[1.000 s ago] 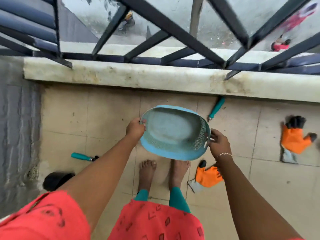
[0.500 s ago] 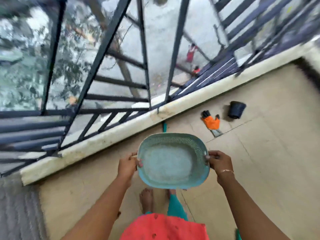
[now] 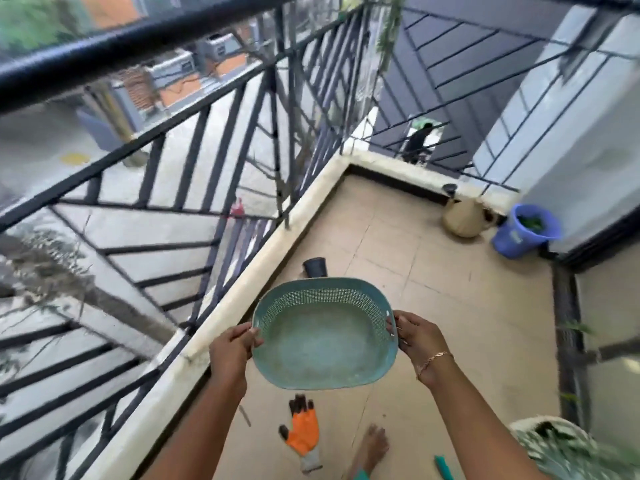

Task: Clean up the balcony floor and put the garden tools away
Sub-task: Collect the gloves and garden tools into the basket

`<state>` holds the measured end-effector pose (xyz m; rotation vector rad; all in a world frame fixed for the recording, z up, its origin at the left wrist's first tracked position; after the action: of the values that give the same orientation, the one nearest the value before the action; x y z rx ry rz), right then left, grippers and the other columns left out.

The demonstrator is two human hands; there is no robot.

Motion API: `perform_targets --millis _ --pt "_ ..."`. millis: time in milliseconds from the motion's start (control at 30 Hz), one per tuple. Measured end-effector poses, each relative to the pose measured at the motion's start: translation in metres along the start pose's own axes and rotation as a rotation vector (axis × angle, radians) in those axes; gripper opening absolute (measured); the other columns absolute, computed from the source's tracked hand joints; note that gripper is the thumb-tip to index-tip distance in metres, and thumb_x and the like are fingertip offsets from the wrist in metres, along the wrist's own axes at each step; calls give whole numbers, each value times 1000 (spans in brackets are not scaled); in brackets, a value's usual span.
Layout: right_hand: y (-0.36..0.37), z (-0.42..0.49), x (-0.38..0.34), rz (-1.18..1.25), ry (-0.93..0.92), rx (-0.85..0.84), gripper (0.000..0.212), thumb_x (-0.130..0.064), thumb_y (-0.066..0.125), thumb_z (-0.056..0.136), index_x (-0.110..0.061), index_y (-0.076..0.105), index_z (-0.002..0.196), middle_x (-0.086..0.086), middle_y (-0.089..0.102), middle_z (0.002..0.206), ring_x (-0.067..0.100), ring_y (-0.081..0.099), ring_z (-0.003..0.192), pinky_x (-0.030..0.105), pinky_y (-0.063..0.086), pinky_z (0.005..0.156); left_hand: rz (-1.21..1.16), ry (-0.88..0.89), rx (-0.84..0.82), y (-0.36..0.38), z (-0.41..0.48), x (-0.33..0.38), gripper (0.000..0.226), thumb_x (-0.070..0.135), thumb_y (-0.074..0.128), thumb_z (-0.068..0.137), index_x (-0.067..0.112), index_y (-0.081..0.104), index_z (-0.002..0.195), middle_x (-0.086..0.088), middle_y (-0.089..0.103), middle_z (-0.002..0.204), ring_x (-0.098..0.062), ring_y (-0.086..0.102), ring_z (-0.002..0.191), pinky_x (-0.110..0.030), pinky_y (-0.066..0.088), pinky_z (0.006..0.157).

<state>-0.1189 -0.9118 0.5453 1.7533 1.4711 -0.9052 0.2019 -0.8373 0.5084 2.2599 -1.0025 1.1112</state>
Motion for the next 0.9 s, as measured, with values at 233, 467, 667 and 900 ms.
perform_targets --millis 233,467,667,900 --pt "-88 77 -69 76 -36 61 19 7 49 88 -1 65 93 10 67 80 19 61 74 25 50 68 93 12 -132 157 28 36 18 2 55 90 -7 61 105 -17 65 82 -20 63 62 -26 51 56" --pt "-156 150 -125 61 -43 126 25 15 48 84 5 61 102 12 63 82 19 58 71 17 51 56 130 15 -337 299 40 64 14 4 53 91 6 66 88 2 70 64 -14 64 59 -23 50 55" --pt "-164 229 -169 71 -41 165 23 17 48 82 3 62 95 3 65 65 12 60 57 17 50 51 128 39 -367 391 78 100 29 5 47 94 9 58 67 6 59 42 -5 52 36 -12 39 37" --pt "-147 345 -241 26 -60 236 23 20 49 82 4 60 94 9 62 70 19 56 61 23 47 53 119 -16 -354 483 177 159 19 11 51 94 10 61 77 6 65 51 -15 58 60 -25 43 59"
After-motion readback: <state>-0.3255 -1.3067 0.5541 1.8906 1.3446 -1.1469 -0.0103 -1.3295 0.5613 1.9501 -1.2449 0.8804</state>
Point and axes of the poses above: each hand's wrist, its own z-axis towards the middle knuckle, its own y-axis out of the palm, x = y × z, the point moved 8 cm from there along z, towards the middle knuckle
